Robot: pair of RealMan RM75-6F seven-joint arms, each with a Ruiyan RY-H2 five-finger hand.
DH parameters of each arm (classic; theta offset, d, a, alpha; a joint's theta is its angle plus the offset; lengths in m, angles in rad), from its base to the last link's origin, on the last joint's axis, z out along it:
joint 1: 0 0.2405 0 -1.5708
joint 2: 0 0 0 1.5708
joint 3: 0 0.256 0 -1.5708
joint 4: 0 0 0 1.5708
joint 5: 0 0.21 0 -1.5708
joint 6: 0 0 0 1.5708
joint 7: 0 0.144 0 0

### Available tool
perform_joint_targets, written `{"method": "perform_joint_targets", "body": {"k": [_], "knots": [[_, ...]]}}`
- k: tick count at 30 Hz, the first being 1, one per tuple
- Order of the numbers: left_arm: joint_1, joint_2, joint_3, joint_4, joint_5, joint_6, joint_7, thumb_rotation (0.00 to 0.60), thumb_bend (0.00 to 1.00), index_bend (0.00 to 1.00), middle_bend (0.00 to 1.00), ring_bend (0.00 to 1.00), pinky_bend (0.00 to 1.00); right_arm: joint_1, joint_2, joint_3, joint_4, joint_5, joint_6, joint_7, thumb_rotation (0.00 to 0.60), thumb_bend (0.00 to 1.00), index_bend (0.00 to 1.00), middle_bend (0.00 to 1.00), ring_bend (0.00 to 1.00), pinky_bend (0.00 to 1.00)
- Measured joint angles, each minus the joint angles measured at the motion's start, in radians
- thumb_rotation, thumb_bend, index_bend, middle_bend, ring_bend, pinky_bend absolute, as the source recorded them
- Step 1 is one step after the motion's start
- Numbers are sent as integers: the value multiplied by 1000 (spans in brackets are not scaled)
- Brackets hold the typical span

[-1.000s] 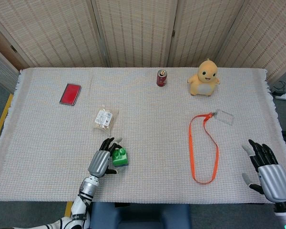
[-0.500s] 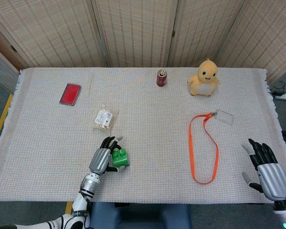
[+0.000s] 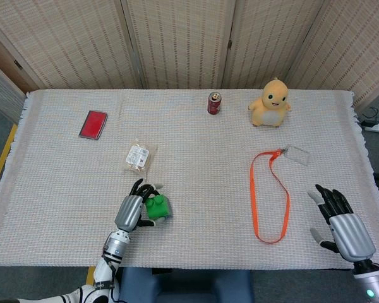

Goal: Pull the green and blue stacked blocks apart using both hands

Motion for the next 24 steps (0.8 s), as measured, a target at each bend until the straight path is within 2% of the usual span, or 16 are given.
{"method": "perform_joint_targets", "body": {"k": [4,8,15,21,24], "knots": [[7,25,6,-54,12,17,4,600,348,253,691,220,0,51,-20,-1,38,-9,-65,150,600,390,0,0,0,0],[14,54,10,-122,21,34,19,600,350,254,695,222,0,116,-55,-6,92,-31,-130,386,600,389,0,0,0,0],[18,86,-5,-201,13,51,65,600,351,258,699,224,0,284,-185,-14,240,-77,-265,812,600,389,0,0,0,0],[14,103,-20,-249,-1,49,83,600,355,259,699,223,0,406,-301,-17,320,-91,-336,1069,600,390,0,0,0,0],[11,109,-26,-264,-14,42,81,600,384,267,699,223,0,456,-341,-21,347,-95,-368,1158,600,388,0,0,0,0]]}}
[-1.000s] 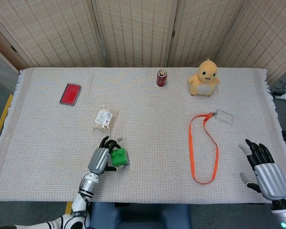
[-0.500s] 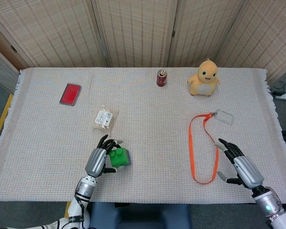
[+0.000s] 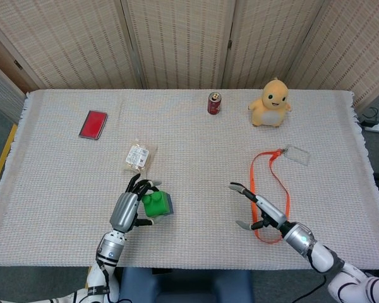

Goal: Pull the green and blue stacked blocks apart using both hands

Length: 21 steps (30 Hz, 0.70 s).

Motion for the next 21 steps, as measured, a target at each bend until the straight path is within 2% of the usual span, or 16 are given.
{"method": "perform_joint_targets", "body": {"k": [5,15,21], "knots": [[-5,4,-11,-20,-25,-14,-3,600,390,268,699,223,0,72,-79,-3,57,-6,-27,130,600,389,0,0,0,0],[-14,12,-23,-53,-50,-29,-11,600,390,267,699,229,0,163,-229,-9,193,4,-52,233,600,389,0,0,0,0],[-11,24,-24,-64,-58,-26,-19,600,390,268,700,229,0,213,-266,3,208,18,-33,300,600,390,0,0,0,0]]}}
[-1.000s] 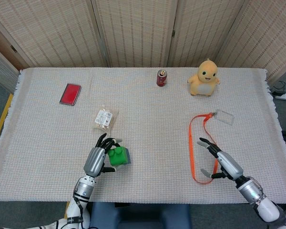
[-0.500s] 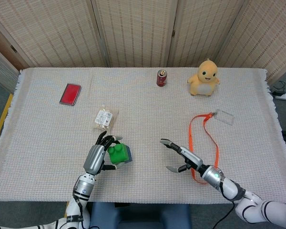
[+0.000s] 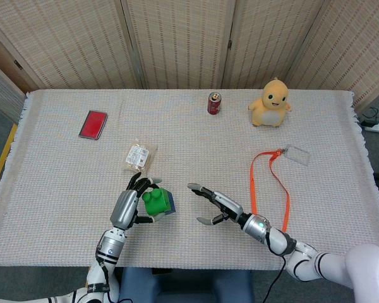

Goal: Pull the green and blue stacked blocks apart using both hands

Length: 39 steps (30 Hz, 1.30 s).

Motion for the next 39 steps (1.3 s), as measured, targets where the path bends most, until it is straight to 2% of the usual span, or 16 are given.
{"method": "perform_joint_targets", "body": {"k": [25,30,35,39], "knots": [[-21,-30,-3,-17,-25,-18,4,600,390,268,700,231,0,112,-77,35,-2,90,-76,5,600,389,8,0,0,0],[-25,-31,-6,-19,-25,-19,0,600,390,268,700,231,0,124,-76,48,-14,107,-89,-11,600,389,165,48,9,0],[-27,-27,-11,-27,-21,-16,-5,600,391,268,700,231,0,125,-77,55,-24,139,-111,-52,600,389,352,199,121,30],[-29,-22,-15,-32,-23,-15,-6,600,391,268,700,231,0,126,-84,59,-29,147,-117,-71,600,389,439,277,182,61]]}}
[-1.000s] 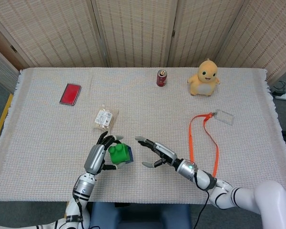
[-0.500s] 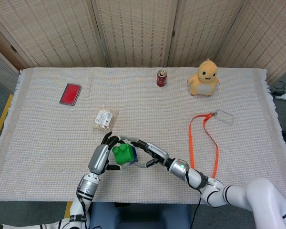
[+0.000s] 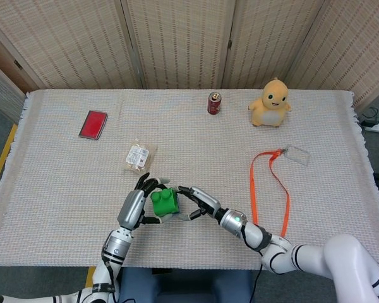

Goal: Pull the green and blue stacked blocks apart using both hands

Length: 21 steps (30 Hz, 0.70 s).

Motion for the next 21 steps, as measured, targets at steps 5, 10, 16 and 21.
{"method": "perform_joint_targets", "body": {"k": [5,10,16,21], "knots": [[-1,3,-1,-4,-2,1,-1,600,391,268,701,232,0,-1,-9,8,-2,12,0,-22,600,389,507,337,250,137],[-1,6,0,-3,-6,1,-3,600,391,267,701,232,0,-7,-17,19,-3,28,1,-46,600,389,581,400,299,169],[-2,7,-3,-4,-6,3,-8,600,391,266,701,232,0,-12,-21,27,-11,38,3,-78,600,389,646,450,333,192],[-5,9,-8,-10,-4,5,-15,600,391,265,701,232,0,-18,-26,29,-11,50,-8,-103,600,389,663,463,338,193]]}}
